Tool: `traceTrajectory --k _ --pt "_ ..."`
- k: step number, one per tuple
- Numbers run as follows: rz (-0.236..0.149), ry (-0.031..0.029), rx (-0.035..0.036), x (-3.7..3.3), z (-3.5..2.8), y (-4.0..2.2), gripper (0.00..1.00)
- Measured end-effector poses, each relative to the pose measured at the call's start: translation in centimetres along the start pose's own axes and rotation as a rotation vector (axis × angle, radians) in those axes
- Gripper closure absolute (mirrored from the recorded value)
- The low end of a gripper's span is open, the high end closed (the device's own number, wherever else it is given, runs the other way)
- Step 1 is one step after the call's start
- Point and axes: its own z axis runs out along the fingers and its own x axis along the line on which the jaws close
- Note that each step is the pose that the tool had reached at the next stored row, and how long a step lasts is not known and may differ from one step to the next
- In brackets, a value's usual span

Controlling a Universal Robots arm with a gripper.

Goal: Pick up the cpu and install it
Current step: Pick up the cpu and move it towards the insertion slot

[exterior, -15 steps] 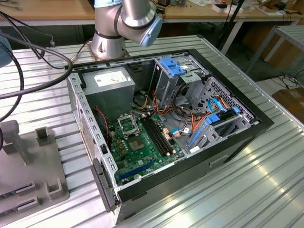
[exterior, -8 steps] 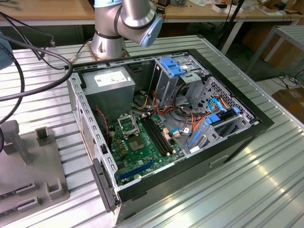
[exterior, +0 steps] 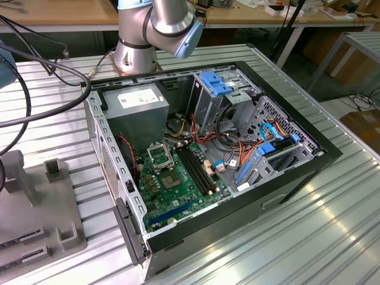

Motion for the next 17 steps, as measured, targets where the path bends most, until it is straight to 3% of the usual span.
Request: traceTrajectory --k 17 --pt "-0.013 -0.0002 0.0004 0.0 -0.04 0.0 0.46"
